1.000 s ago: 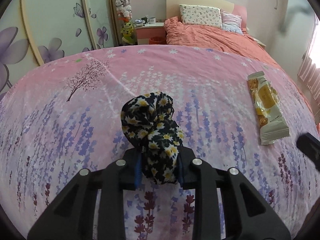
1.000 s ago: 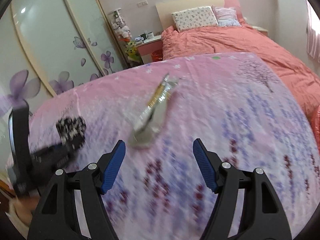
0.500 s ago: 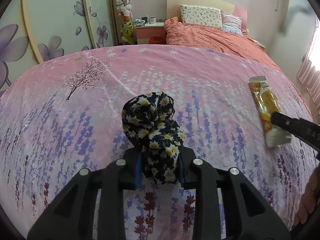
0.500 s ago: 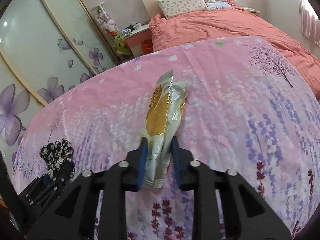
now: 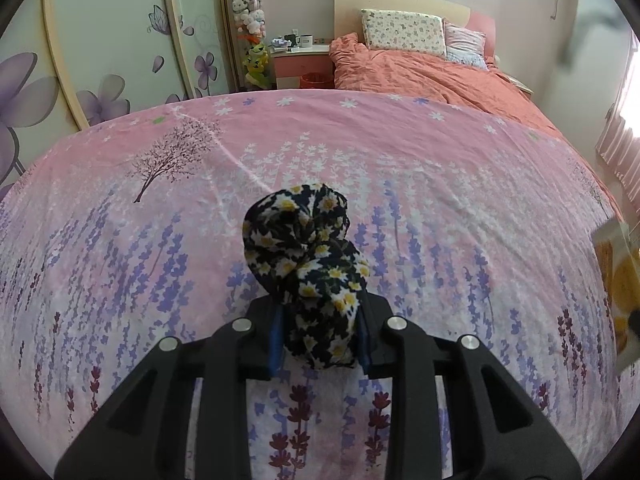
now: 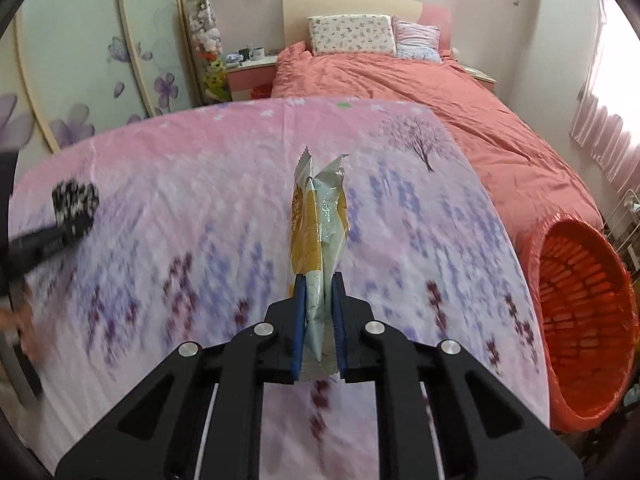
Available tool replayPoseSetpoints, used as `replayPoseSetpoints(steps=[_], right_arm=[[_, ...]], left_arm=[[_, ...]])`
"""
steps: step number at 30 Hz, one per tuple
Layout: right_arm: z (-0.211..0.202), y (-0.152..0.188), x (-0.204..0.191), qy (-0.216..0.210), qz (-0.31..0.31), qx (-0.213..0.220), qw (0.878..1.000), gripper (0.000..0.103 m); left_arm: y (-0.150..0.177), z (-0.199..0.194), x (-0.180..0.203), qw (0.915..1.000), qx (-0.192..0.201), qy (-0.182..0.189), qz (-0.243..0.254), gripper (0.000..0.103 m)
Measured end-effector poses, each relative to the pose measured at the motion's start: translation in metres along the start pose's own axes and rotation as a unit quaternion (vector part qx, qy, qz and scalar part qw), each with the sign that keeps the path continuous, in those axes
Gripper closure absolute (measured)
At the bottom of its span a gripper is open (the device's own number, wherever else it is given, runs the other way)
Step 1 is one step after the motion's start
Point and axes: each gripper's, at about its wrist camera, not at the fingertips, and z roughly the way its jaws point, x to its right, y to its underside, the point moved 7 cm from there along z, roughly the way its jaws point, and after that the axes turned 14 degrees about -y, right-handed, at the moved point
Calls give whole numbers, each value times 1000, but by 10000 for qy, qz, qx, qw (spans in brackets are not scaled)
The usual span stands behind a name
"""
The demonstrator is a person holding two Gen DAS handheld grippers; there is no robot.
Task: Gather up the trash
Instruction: 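Grasp the yellow-and-white snack wrapper with the right tool while the left tool holds the scrunchie, then lift the scrunchie and wrapper and carry both over the orange basket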
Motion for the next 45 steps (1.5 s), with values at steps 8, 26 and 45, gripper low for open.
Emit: replayPoseSetpoints(steps=[8, 26, 45], right_arm=[[11, 0, -8, -72, -14, 64, 10000, 82], [-12, 26, 2, 251, -363, 223, 9988, 90], [-6, 30, 21, -301, 311, 82, 9990, 84]], left_arm=[[0, 0, 1, 10000, 5, -32, 19, 73], [48, -68, 63, 9944, 342, 792, 615, 83], [57, -63, 67, 9954, 196, 698, 621, 77]])
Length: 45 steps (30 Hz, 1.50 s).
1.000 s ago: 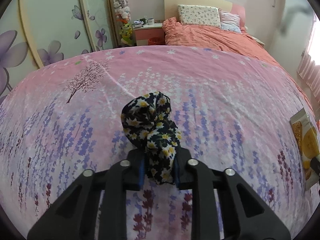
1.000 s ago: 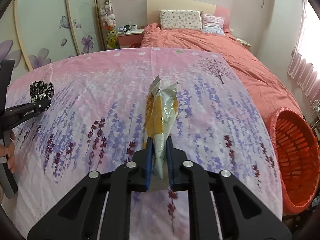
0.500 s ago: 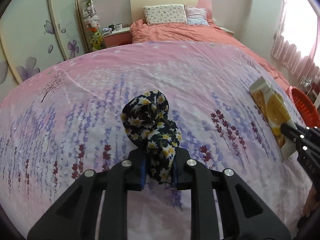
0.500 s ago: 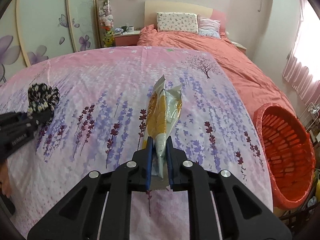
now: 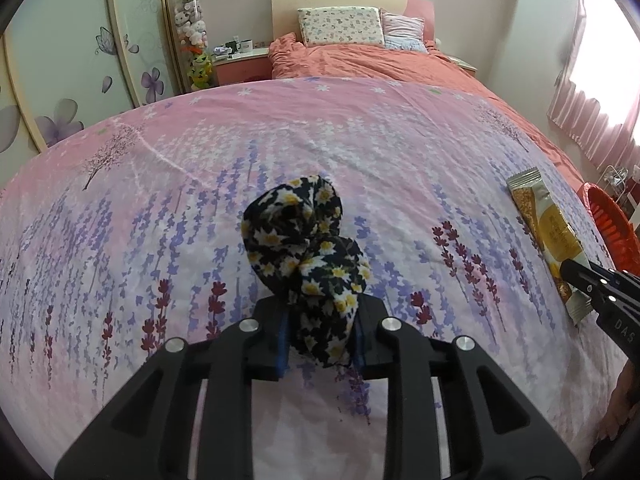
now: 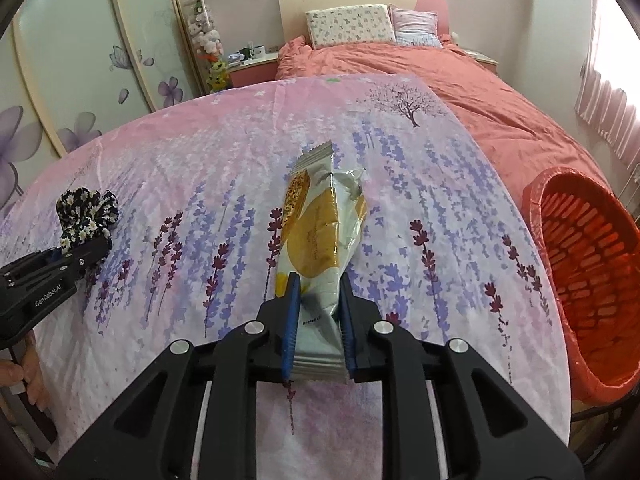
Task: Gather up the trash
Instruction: 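Lift the scrunchie and wrapper and carry both over the orange basket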
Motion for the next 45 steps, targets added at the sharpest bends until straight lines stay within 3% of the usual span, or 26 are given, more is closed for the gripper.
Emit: replayPoseSetpoints(steps=[23, 24, 27, 30, 38, 45], right_arm=[[-1, -1, 2, -81, 43, 21, 10000, 83], [-3, -1, 2, -134, 36, 68, 9999, 86], [-13, -2, 2, -148, -25, 219, 9996, 94], [-29, 0, 6, -156, 2, 357, 9992, 95], [-75, 0, 33, -76, 204, 767, 9968, 95], [-108, -1, 58, -20, 399, 1073, 9934, 95]], left_arm=[[-2, -1, -9, 9998, -10, 197, -98, 78], [-2, -2, -9, 9997, 6, 208, -95, 84], [-2, -10, -8, 9998, 155, 148, -13, 87], [-1, -23, -2, 9994, 293, 198, -17, 88], [-5, -62, 41, 9973, 609, 335, 227, 88], [-16, -96, 103, 9931, 773, 766, 431, 88]])
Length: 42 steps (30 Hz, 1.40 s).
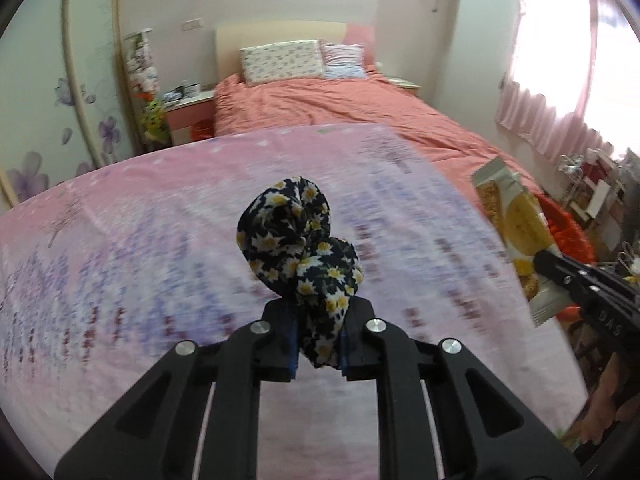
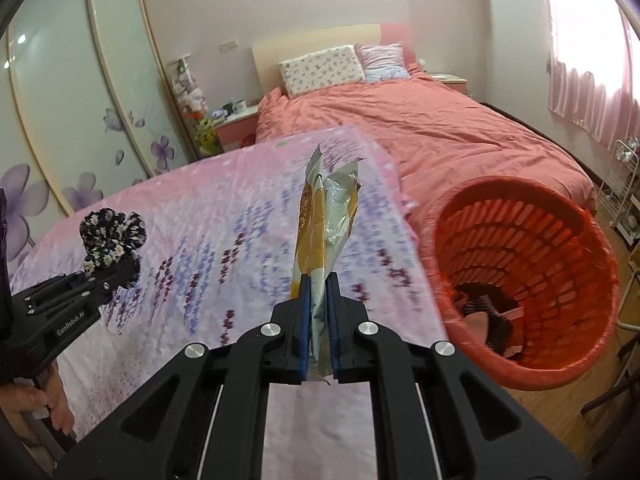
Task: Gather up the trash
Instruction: 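Lift the scrunchie and wrapper and carry both over the orange basket, then open both tools to drop the scrunchie and wrapper into the basket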
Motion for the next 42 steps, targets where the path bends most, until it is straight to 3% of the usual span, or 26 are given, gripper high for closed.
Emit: replayPoseSetpoints(steps=[8, 19, 22, 25, 27, 32, 37, 42], right_arm=[[-45, -17, 51, 139, 384, 561, 9976, 95], [-68, -26, 153, 500, 1166, 906, 9878, 95], [-61, -26, 173, 527, 1317, 851, 9862, 94], [-58, -24, 189, 583, 1391, 810, 9852, 86], [-56, -22, 197, 632, 1432, 792, 9845, 69], [-63, -13, 203, 759, 1480, 834, 9825, 51], [-83, -14, 184, 1081, 1191, 1019, 9817, 28], [-113, -17, 153, 1526, 730, 1352, 9763, 5]], left_arm=[[-26, -29, 85, 9959, 228, 852, 200, 88], [-43, -37, 226, 9799, 340, 1774, 842, 84], [-43, -26, 261, 9768, 291, 1855, 1032, 79], [-45, -9, 286, 9769, 187, 1821, 1101, 58], [-45, 1, 293, 9775, 138, 1770, 1139, 50], [-43, 15, 292, 9810, 60, 1587, 1116, 42], [-40, 9, 248, 9875, 143, 1275, 916, 27], [-33, -17, 189, 9958, 330, 636, 578, 7]])
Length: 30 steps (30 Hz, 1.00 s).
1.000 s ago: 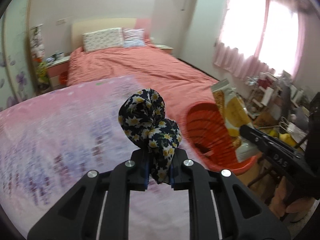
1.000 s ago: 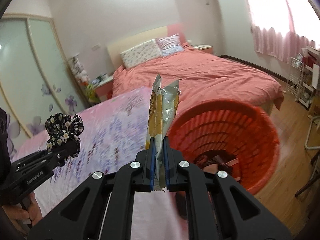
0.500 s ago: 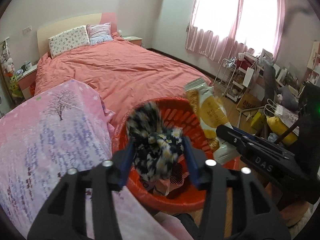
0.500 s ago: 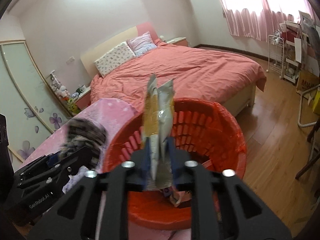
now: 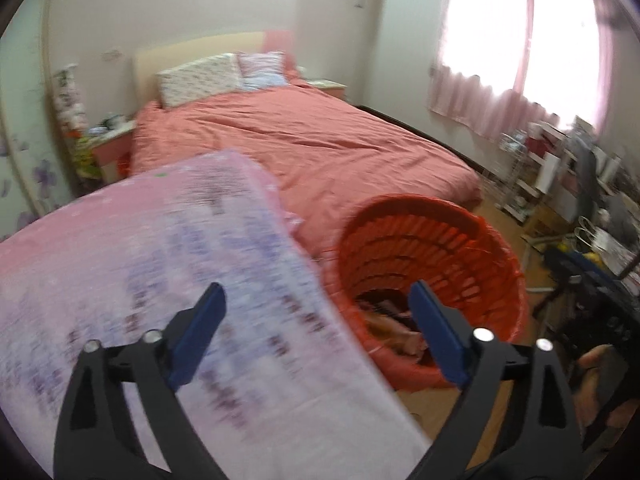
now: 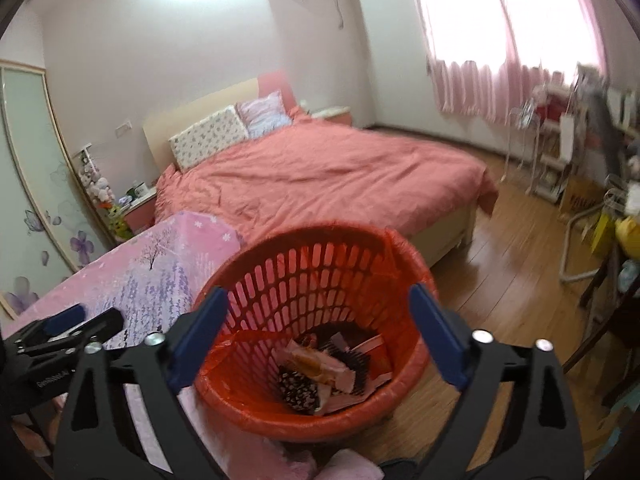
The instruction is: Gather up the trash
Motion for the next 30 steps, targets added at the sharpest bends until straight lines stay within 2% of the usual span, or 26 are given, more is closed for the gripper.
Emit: replayPoseSetpoints(steps=[3, 6, 9, 12, 17, 26, 30], right_arm=[[-27, -1, -21, 287, -386, 248, 9985, 2], [-46, 4, -40, 499, -587, 289, 9966, 2], [-67, 11, -59, 629, -779, 413, 9941, 2], [-85, 18, -78, 680, -969, 613, 9911, 2], [-111, 34, -103, 631, -949, 886, 9895, 2], [-117, 62, -123, 604, -977, 553, 9918, 2], [-116, 69, -125, 611, -890, 223, 9939, 2]], left_arm=[[8, -25, -28, 9990, 189, -391, -119, 4], [23, -54, -58, 9965, 321, -734, -229, 4], [39, -78, -82, 9942, 370, -944, -356, 4], [59, -103, -103, 9919, 466, -1031, -582, 4], [96, -142, -137, 9835, 629, -1419, -929, 4], [136, -191, -165, 9701, 904, -1844, -1295, 4], [148, -196, -167, 9709, 834, -1791, -1355, 4]])
